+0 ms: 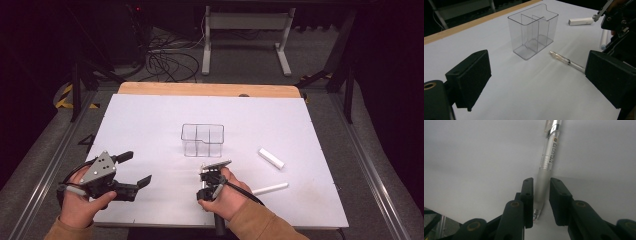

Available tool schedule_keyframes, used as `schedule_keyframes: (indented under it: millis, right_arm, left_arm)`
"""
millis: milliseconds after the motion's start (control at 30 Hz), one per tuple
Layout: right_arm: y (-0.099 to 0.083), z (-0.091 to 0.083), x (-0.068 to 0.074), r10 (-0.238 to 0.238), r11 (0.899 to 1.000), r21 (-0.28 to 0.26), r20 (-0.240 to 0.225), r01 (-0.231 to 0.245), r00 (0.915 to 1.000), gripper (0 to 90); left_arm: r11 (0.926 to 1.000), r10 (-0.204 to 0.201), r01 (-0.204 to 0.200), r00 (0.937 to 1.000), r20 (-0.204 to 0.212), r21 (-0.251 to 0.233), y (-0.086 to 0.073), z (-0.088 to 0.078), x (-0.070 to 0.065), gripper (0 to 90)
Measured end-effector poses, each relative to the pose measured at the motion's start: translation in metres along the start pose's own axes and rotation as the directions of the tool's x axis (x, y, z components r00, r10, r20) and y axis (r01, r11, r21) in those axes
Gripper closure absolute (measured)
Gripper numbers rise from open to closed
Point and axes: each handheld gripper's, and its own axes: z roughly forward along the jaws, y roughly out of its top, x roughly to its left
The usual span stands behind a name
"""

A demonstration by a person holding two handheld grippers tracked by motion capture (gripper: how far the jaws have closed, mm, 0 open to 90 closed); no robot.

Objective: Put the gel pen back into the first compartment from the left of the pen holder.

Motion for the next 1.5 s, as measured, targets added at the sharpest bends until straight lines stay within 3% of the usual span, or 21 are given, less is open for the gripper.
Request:
schedule_keyframes:
  millis: [967,1233,1500]
  right_arm:
    - [-0.002,-0.001,0.000,0.098,0.995,-0.023,0.018,-0.098,0.9950,80.7]
    - [-0.002,-0.017,-0.004,0.112,0.993,-0.045,-0.013,-0.113,0.9936,80.7]
    - [-0.003,-0.032,-0.006,0.086,0.994,-0.067,-0.028,-0.088,0.9959,80.7]
  left_arm:
    - [1.0000,-0.001,0.001,1.0000,-0.001,0.000,0.000,0.000,0.001,7.3]
    - [1.0000,-0.002,0.002,1.0000,-0.001,0.000,0.000,0.000,0.000,7.3]
    - [1.0000,-0.003,0.003,1.0000,-0.001,0.000,-0.001,0.000,0.001,7.3]
